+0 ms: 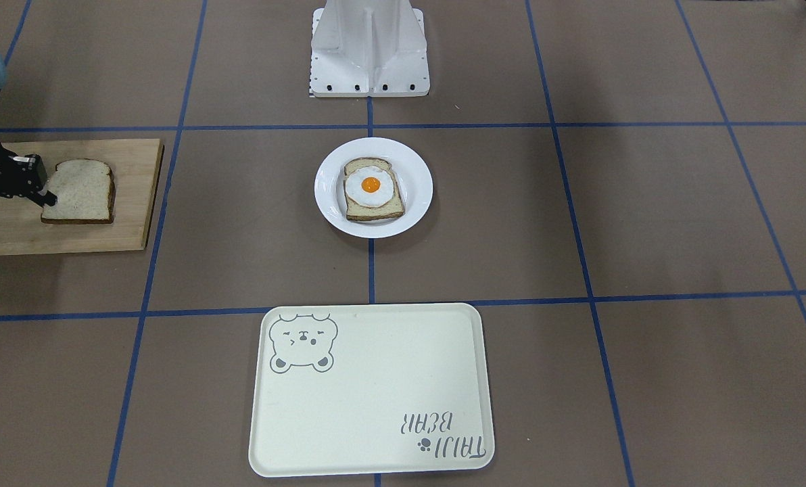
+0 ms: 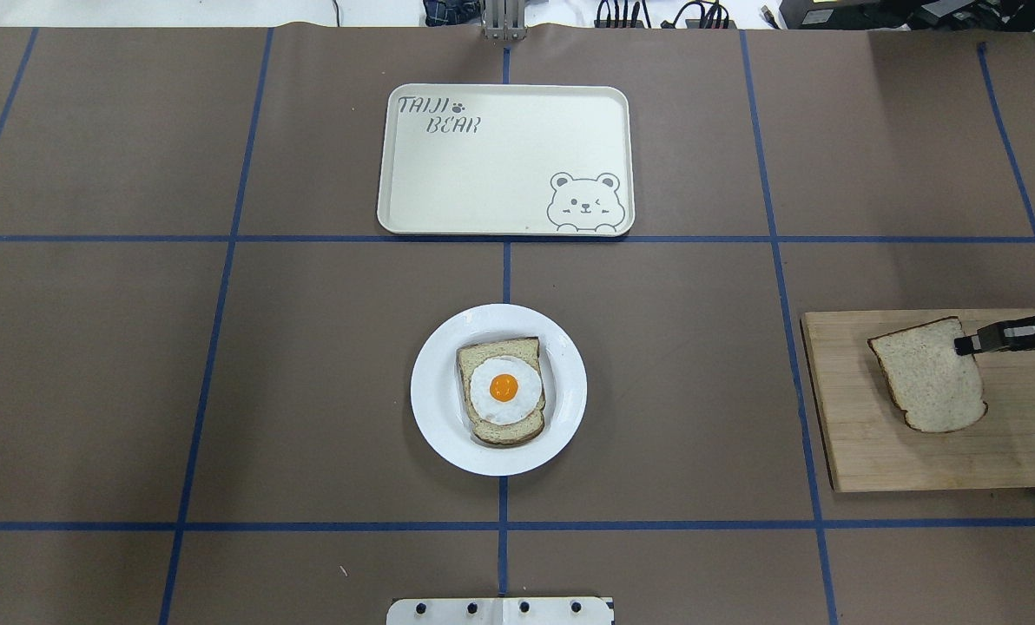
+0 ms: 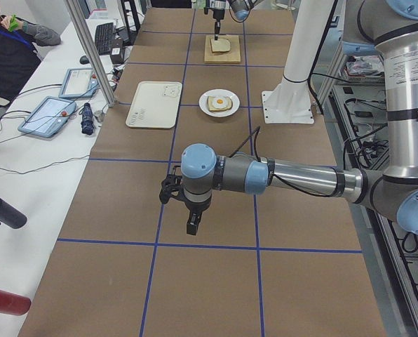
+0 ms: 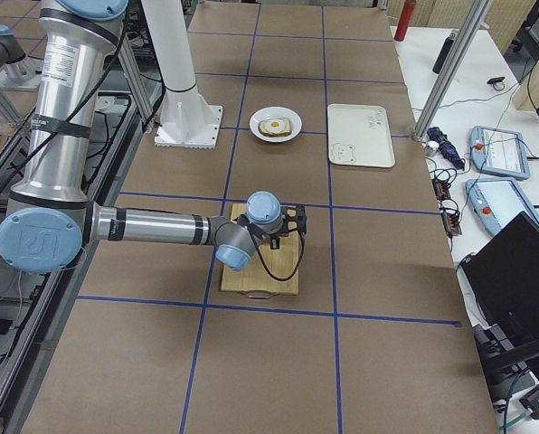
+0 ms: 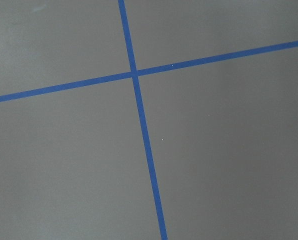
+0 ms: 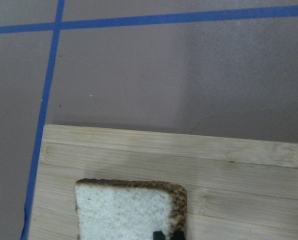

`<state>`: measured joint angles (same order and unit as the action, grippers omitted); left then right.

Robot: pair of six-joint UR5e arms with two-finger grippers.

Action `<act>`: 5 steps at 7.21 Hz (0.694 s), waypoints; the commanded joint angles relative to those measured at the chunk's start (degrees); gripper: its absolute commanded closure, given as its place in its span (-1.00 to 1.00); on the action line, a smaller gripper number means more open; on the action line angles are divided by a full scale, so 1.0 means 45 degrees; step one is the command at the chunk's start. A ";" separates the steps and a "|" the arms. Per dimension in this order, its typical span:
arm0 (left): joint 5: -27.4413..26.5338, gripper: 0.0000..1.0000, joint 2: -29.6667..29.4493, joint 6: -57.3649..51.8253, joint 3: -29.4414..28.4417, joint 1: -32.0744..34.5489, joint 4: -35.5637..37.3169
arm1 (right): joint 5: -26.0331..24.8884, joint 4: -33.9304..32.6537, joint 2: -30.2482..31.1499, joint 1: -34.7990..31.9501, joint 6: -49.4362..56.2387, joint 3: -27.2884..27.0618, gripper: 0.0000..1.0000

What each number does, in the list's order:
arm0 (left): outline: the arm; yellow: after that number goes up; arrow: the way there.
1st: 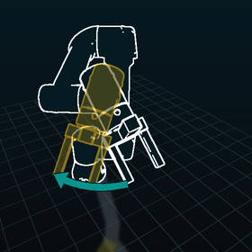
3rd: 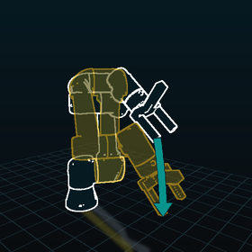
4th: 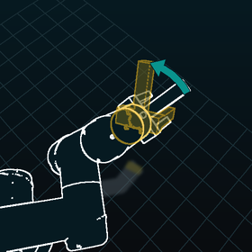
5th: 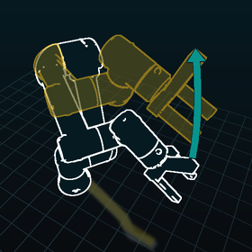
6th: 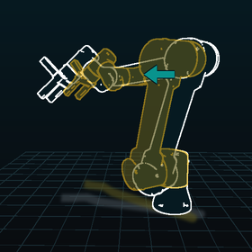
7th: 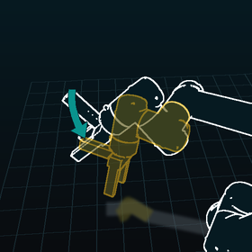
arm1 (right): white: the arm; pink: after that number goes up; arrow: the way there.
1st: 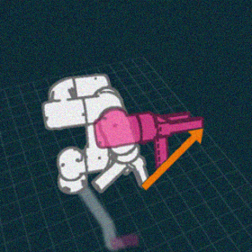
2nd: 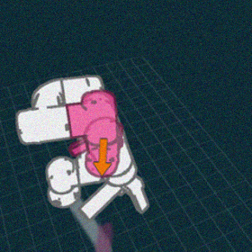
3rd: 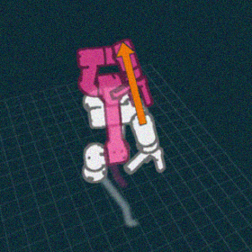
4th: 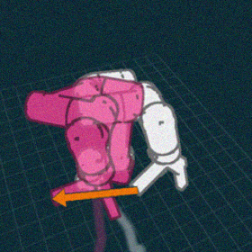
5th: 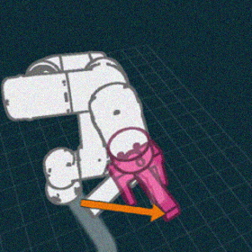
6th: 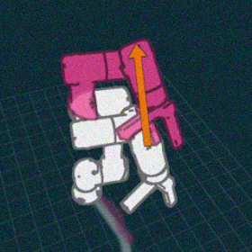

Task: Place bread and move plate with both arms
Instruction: 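Close the right gripper on the bread slice edge and lift it, then carry the bread slice with the right gripper toward the white plate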

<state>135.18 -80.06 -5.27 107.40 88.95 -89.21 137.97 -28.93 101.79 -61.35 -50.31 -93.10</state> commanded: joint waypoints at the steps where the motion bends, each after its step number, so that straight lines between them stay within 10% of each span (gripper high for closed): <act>1: 0.0000 -0.97 -0.0100 0.0000 -0.0020 0.0000 0.0000 | 0.1482 0.0082 -0.0836 -0.0662 -0.0049 0.0024 1.00; 5: 0.0000 -0.97 -0.0101 0.0000 -0.0078 0.0000 0.0000 | 0.1061 0.0121 -0.3978 0.0054 -0.4277 -0.0054 1.00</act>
<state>135.18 -80.50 -5.27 107.15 88.95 -89.21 143.87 -28.41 88.57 -63.13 -63.73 -93.29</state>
